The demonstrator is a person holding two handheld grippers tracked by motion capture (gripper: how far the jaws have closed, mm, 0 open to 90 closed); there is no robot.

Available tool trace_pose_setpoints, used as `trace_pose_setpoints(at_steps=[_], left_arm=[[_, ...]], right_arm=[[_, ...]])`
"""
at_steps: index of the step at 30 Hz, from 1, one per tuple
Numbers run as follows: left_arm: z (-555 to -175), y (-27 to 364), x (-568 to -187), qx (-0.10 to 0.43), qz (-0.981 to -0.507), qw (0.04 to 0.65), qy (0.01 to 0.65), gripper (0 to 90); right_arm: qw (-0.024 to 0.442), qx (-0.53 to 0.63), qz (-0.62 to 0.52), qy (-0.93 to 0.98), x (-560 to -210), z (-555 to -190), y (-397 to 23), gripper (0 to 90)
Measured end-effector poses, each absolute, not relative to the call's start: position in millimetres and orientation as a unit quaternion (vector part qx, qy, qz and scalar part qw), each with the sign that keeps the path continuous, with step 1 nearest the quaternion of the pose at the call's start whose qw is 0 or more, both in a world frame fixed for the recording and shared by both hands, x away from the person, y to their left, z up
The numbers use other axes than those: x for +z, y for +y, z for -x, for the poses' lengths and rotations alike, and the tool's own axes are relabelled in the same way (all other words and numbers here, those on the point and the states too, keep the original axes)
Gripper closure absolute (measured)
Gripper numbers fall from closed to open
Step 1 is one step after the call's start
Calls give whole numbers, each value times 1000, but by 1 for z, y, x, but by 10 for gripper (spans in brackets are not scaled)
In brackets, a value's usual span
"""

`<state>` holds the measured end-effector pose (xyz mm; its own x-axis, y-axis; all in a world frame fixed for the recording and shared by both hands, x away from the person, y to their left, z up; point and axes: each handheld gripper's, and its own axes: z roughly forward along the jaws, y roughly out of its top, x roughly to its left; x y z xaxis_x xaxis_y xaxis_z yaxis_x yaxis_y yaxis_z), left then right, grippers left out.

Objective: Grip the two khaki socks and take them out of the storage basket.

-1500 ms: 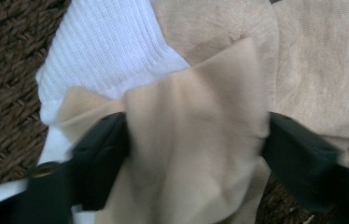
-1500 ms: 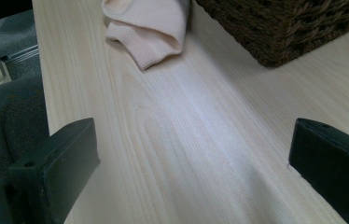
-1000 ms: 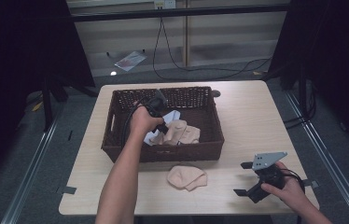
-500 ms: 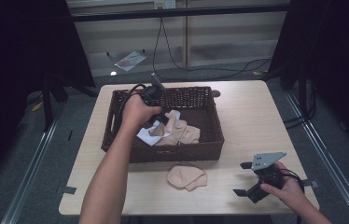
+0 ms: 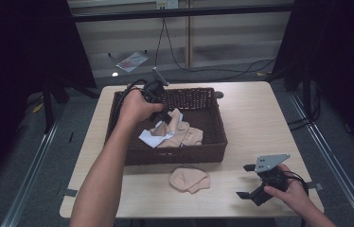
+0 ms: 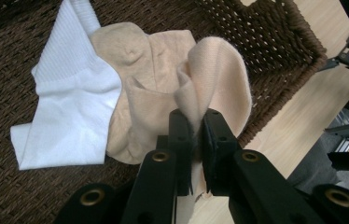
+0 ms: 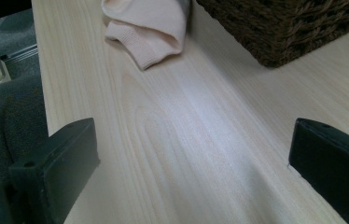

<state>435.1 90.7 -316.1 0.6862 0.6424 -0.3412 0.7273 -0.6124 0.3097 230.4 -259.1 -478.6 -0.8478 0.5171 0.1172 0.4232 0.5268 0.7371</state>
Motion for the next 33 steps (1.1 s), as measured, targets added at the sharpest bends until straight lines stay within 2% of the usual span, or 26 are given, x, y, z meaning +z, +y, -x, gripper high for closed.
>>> trace_pose_setpoints(at_steps=[18, 33], left_arm=[[-413, 86, -292, -114, -906, 212, 347, 833], [-403, 90, -265, -118, -908, 205, 347, 834]], right_arm=[[56, 401, -267, 874, -479, -230, -258, 9], [56, 401, -267, 874, -480, -230, -257, 9]])
